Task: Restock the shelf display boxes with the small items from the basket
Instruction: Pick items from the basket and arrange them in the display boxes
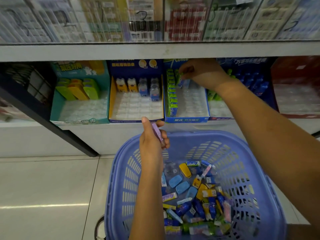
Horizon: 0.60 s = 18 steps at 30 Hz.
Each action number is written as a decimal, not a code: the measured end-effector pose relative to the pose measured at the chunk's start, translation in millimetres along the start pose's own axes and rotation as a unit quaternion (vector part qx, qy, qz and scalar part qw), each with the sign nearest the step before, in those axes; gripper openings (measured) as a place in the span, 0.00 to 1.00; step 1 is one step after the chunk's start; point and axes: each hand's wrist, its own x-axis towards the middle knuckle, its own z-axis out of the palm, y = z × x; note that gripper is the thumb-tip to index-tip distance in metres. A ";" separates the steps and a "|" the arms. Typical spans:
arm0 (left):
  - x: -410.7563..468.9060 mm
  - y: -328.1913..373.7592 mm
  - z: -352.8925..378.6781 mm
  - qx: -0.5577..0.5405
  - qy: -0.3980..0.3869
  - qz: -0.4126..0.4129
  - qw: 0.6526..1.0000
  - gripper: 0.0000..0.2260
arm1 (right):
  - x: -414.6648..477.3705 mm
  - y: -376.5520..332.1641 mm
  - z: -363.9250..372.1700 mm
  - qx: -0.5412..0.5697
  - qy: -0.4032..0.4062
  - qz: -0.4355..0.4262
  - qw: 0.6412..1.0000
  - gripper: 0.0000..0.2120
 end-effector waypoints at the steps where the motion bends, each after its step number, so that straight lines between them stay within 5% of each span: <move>1: 2.3 0.2 0.8 -0.025 -0.002 -0.017 1.000 0.27 | 1.1 0.0 -1.1 -0.009 -0.011 0.000 1.000 0.13; 15: 3.7 14.8 5.4 -0.119 -0.080 -0.061 0.988 0.20 | 8.0 -10.6 12.6 -0.042 -0.004 0.011 0.999 0.13; 18: 1.6 17.6 8.6 -0.083 -0.099 -0.064 0.990 0.17 | -15.1 -12.8 11.6 -0.012 0.053 0.008 0.998 0.14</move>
